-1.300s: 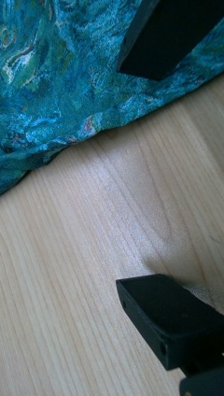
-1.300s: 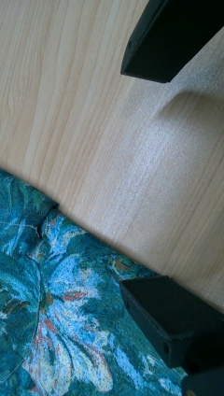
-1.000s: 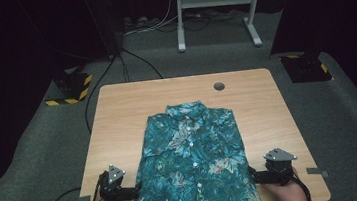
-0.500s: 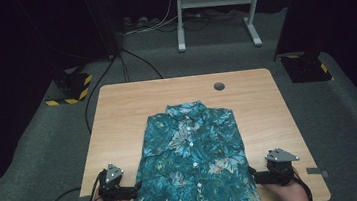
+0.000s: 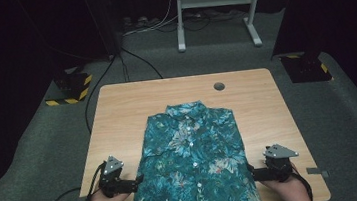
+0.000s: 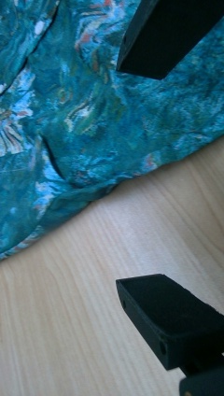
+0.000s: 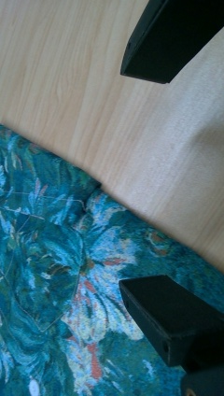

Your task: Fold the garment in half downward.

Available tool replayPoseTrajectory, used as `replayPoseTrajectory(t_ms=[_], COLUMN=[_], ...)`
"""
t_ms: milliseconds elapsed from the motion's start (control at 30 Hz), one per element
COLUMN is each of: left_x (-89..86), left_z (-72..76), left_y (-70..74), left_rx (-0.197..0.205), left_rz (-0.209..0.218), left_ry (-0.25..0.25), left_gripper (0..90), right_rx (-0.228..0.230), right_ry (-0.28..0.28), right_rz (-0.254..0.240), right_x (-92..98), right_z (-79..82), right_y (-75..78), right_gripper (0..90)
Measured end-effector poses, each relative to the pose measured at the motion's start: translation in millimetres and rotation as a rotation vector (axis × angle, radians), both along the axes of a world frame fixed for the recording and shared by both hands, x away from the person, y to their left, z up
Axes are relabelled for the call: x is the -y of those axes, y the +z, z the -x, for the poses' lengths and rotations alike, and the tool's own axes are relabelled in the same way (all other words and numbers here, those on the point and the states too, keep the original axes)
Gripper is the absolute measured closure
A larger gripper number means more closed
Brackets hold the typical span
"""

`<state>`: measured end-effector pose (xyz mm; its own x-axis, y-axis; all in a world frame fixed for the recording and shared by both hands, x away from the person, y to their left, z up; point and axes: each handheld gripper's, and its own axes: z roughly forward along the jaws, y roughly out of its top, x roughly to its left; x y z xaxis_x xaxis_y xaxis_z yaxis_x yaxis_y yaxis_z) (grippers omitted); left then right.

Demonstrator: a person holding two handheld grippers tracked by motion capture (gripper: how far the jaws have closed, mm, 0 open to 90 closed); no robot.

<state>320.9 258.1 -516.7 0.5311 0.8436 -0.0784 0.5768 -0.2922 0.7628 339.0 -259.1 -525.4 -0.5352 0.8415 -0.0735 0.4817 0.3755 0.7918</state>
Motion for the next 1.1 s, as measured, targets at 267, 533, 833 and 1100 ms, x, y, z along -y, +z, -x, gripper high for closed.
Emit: replayPoseTrajectory(t_ms=[267,533,833,1100], left_x=[1.1,0.0,-1.2,5.7], left_z=[-10.3,-17.7,-29.0,-49.0], left_y=[8.5,15.8,14.6,18.0], left_rx=[-0.007,-0.012,-0.044,-0.052], left_rz=[0.027,0.016,0.024,0.014], left_ry=[-0.01,-0.005,0.003,0.004], left_gripper=[0.8,0.6,0.8,0.9], right_rx=[-0.002,-0.014,-0.024,-0.024], right_ry=[0.004,0.019,0.036,0.039], right_rz=[-0.027,-0.043,-0.062,-0.075], right_x=[-3.2,-8.3,-20.2,-27.3], right_z=[-8.6,-16.7,-30.3,-44.9], right_y=[9.9,16.7,27.0,32.6], right_gripper=[0.7,1.0,1.1,0.8])
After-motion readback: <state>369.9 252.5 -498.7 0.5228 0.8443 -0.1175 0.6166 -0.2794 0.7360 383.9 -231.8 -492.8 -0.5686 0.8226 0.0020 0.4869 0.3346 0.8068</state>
